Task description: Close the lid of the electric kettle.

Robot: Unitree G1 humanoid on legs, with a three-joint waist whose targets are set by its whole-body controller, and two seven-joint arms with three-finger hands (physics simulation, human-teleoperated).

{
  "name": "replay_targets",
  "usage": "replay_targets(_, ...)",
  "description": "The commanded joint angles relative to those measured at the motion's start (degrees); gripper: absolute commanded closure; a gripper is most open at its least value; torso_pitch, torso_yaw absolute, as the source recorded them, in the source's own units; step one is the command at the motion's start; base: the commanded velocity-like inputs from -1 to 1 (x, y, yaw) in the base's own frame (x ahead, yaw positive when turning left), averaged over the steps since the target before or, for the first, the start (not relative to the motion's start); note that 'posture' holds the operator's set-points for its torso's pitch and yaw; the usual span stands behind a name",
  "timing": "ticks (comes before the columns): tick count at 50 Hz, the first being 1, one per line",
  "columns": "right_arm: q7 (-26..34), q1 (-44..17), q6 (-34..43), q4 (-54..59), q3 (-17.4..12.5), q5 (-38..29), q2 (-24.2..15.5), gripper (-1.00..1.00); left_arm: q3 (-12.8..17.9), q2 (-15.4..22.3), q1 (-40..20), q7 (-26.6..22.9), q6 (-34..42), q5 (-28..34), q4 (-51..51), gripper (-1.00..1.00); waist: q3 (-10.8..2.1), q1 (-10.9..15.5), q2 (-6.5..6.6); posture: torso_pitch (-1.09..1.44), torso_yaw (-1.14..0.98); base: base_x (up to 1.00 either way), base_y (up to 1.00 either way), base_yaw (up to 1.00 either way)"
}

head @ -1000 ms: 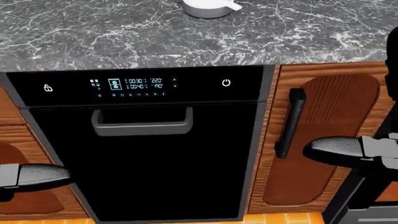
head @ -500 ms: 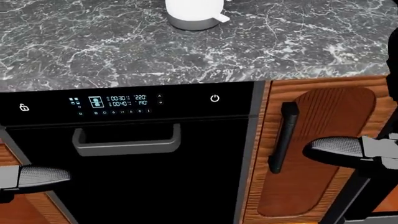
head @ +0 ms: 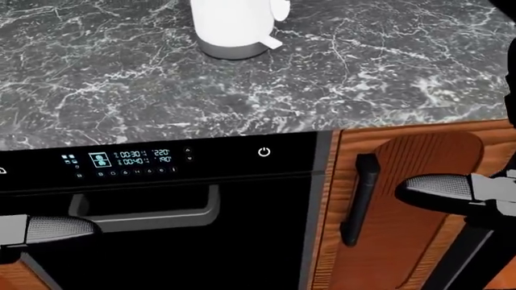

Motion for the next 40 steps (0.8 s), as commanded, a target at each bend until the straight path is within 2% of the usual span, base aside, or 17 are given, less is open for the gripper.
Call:
replay_targets(1, -0.10, -0.79, -1.20, -0.97, -0.34, 0.49, -0.55, -1.00, 1.52, 0.53, -0.46, 0.19, -0.88, 0.68, -0.09, -1.00, -1.48, 0.11, 1.69, 0.00, 0.00, 0.14, -0.05, 0.00)
replay_targets(2, -0.15, -0.77, -1.24, -0.97, -0.32, 0.56, -0.58, -1.00, 1.71, 0.55, -0.35, 0.13, -0.93, 0.61, -0.09, -1.00, -0.76, 0.98, -0.55, 0.00, 0.00, 0.13, -0.04, 0.00)
replay_targets(3, -0.28, -0.70, -1.39, -0.97, -0.27, 0.71, -0.82, -1.00, 1.72, 0.63, -0.37, 0.19, -0.98, 0.52, -0.09, -1.00, -0.70, 0.66, 0.46, 0.00, 0.00, 0.14, -0.02, 0.00)
replay_targets(6, -0.11, -0.55, -1.41, -0.97, -0.28, 0.51, -0.70, -1.00, 1.33, 0.77, -0.67, 0.48, -0.90, 0.45, -0.09, -1.00, -1.20, 1.26, -0.76, 0.00, 0.00, 0.15, -0.03, 0.00)
replay_targets(10, -0.25, -0.48, -1.52, -0.97, -0.36, 0.76, -0.87, -1.00, 1.49, 1.15, -0.48, 0.66, -1.26, 0.14, -0.09, -1.00, -0.47, 1.47, -3.10, 0.00, 0.00, 0.14, -0.04, 0.00)
replay_targets(14, -0.01, -0.35, -1.64, -0.97, -0.20, 0.36, -0.76, -1.00, 1.61, 1.33, 0.03, 0.59, -1.76, 0.21, -0.09, -1.00, -1.25, 1.60, -8.08, 0.00, 0.00, 0.14, -0.03, 0.00)
replay_targets(15, 0.20, -0.29, -1.68, -0.97, -0.02, -0.03, -0.61, -1.00, 1.65, 1.34, -0.07, 0.61, -1.67, 0.11, -0.09, -1.00, -1.03, 0.99, -5.83, 0.00, 0.00, 0.15, -0.03, 0.00)
replay_targets(17, 0.12, -0.21, -1.73, -0.97, 0.14, 0.02, -0.79, -1.00, 1.60, 1.00, 0.05, 0.38, -1.66, 0.41, -0.09, -1.00, -0.97, 0.83, -6.65, 0.00, 0.00, 0.14, -0.02, 0.00)
replay_targets(23, -0.27, -0.37, -1.60, -0.97, 0.06, 0.36, -0.88, -1.00, 1.58, 1.06, -0.25, 0.54, -1.39, 0.15, -0.09, -1.00, -0.17, 0.53, -3.97, 0.00, 0.00, 0.15, -0.02, 0.00)
replay_targets(25, -0.18, -0.53, -1.44, -0.97, 0.11, 0.20, -0.77, -1.00, 1.49, 0.88, -0.46, 0.50, -1.14, 0.20, -0.09, -1.00, -0.31, 0.24, -2.27, 0.00, 0.00, 0.15, -0.02, 0.00)
replay_targets(27, -0.42, -0.81, -1.13, -0.97, -0.20, 0.71, -0.89, -1.00, 1.55, 0.94, -0.72, 0.66, -0.93, -0.08, -0.09, -1.00, -1.35, 0.06, 1.07, 0.00, 0.00, 0.14, -0.02, 0.00)
replay_targets(28, -0.55, -0.89, -1.07, -0.97, -0.28, 0.92, -0.95, -1.00, 1.40, 0.94, -0.84, 0.71, -0.87, -0.06, -0.09, -1.00, -1.10, 0.79, -0.62, 0.00, 0.00, 0.15, -0.02, 0.00)
replay_targets(30, -0.59, -0.85, -1.11, -0.97, -0.29, 0.96, -0.98, -1.00, 1.37, 1.03, -1.01, 0.88, -0.84, -0.28, -0.09, -1.00, -0.71, 0.85, -0.04, 0.00, 0.00, 0.14, -0.02, 0.00)
replay_targets(32, -0.25, -0.71, -1.18, -0.97, -0.16, 0.43, -0.74, -1.00, 1.40, 1.27, -1.08, 1.08, -0.94, -0.57, -0.09, -1.00, -1.24, 1.30, -0.98, 0.00, 0.00, 0.14, -0.03, 0.00)
replay_targets(36, -0.33, -0.75, -1.16, -0.97, -0.20, 0.55, -0.82, -1.00, 1.45, 1.05, -0.64, 0.69, -1.13, -0.03, -0.09, -1.00, -0.57, 1.44, -2.86, 0.00, 0.00, 0.14, -0.03, 0.00)
replay_targets(38, -0.38, -0.55, -1.38, -0.97, -0.09, 0.52, -0.87, -1.00, 1.36, 0.70, -0.38, 0.35, -1.21, 0.51, -0.09, -1.00, -0.59, 1.65, -4.68, 0.00, 0.00, 0.14, -0.02, 0.00)
replay_targets(40, -0.26, -0.42, -1.50, -0.97, -0.05, 0.36, -0.81, -1.00, 1.09, 0.58, -0.37, 0.33, -1.24, 0.79, -0.09, -1.00, -1.75, 1.56, -8.17, 0.00, 0.00, 0.14, -0.03, 0.00)
